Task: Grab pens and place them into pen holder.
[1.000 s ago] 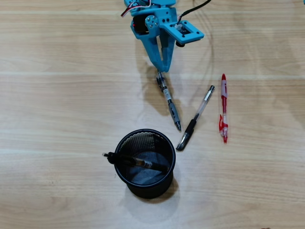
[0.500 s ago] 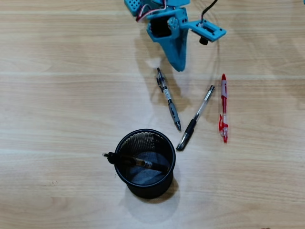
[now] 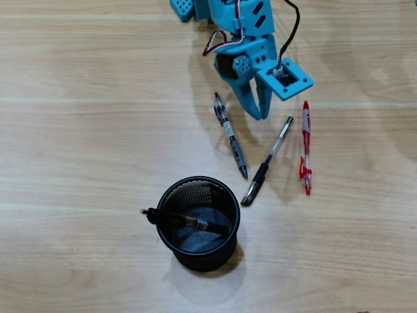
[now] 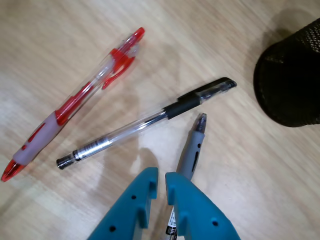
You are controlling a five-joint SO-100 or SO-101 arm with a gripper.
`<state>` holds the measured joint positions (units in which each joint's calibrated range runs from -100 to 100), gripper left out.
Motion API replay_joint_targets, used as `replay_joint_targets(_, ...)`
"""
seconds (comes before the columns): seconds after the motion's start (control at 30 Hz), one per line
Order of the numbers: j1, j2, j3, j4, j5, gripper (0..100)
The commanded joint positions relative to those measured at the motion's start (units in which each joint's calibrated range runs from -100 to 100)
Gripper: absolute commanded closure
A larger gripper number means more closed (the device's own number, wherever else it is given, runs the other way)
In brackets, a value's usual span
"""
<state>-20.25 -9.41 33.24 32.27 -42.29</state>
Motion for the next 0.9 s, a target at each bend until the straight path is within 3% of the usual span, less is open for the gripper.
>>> replay_joint_targets(0.0, 1.69, 2.15, -5.17, 0.23, -1.73, 98)
replay_joint_targets(0.2, 3.78, 4.50, -4.81, 0.49, -3.41, 98)
replay_joint_targets(0.53, 9.68, 8.20, -10.76, 13.15, -3.15, 97)
replay_joint_targets(0.87, 9.04, 13.66, -16.25, 13.49, -3.41, 97)
